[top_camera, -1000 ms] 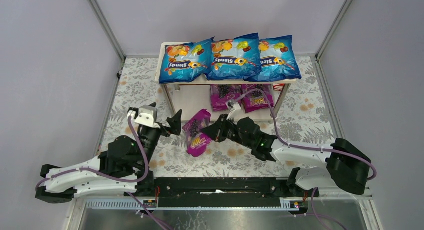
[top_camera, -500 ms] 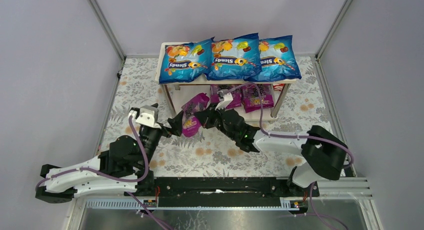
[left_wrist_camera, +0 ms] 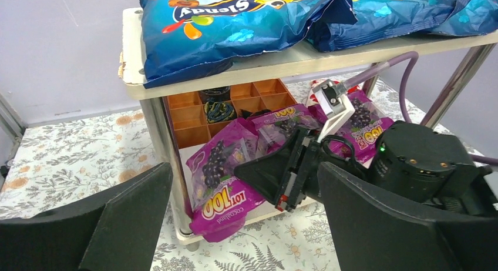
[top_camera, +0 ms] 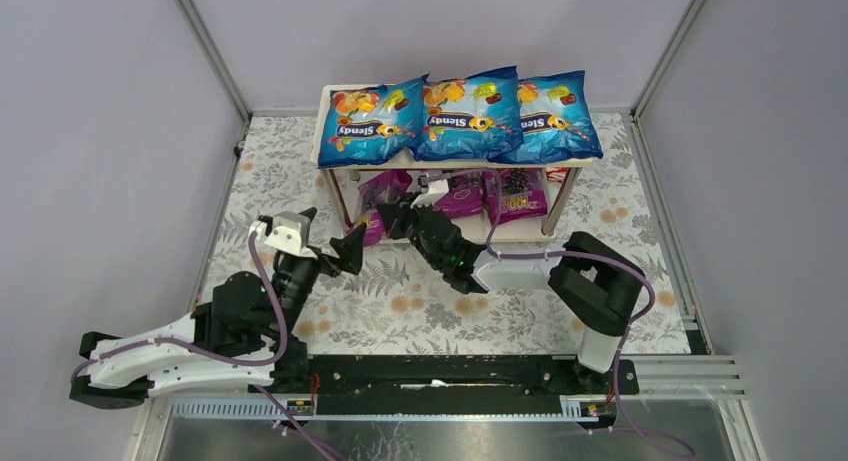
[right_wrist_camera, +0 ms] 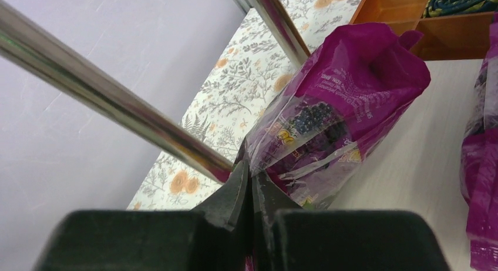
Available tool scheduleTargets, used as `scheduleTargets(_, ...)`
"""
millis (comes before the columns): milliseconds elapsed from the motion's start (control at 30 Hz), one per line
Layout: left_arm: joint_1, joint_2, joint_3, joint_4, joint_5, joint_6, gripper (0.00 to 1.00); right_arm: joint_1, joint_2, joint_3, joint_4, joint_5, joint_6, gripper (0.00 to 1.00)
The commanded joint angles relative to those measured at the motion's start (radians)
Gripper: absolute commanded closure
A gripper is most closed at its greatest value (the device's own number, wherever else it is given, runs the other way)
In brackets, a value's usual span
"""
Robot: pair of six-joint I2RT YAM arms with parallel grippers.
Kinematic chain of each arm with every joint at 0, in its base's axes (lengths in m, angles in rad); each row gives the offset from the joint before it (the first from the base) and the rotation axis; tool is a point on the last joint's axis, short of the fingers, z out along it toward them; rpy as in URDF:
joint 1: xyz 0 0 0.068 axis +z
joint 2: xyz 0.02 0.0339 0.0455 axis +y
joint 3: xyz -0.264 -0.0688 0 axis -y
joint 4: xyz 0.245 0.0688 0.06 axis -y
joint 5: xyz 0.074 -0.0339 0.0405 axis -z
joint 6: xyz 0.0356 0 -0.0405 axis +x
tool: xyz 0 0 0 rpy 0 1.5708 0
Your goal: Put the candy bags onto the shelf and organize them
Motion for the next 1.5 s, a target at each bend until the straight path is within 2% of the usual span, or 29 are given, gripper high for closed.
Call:
scheduleTargets(0, 0.005, -0.019, 0.038, 0.014, 0.020, -0.018, 0.02, -0.033, 0.040, 0.075, 0.150, 0.065, -0.042, 1.00)
scheduleTargets(433, 0.008, -0.011, 0.047, -0.004, 0.033, -0.030, 0.02, -0.114, 0.122, 0.092, 0.128, -0.011, 0.031, 0.90)
scheduleTargets(600, 0.016, -0.010, 0.040, 0.008, 0.029, -0.025, 0.02, -0.122, 0.156, 0.131, 0.080, 0.007, 0.025, 0.91)
scheduleTargets(700, 0.016, -0.004, 0.046, -0.002, 0.039, -0.031, 0.02, -0.123, 0.166, 0.128, 0.065, 0.076, 0.037, 1.00)
scheduleTargets(867, 0.021, 0.009, 0.037, 0.009, 0.030, -0.019, 0.02, -0.126, 0.171, 0.136, 0.032, 0.104, 0.040, 0.99)
scheduleTargets(1100, 0.022, 0.020, 0.043, -0.002, 0.033, -0.024, 0.02, -0.126, 0.107, 0.095, -0.004, 0.054, 0.018, 0.68)
scheduleTargets(1267, 0.024, 0.022, 0.031, 0.018, 0.028, -0.011, 0.02, -0.125, -0.015, 0.119, -0.244, -0.010, -0.009, 0.48)
scheduleTargets(1467, 0.030, 0.036, 0.022, 0.035, 0.028, 0.003, 0.02, -0.109, -0.233, 0.003, -0.399, -0.168, -0.051, 0.19)
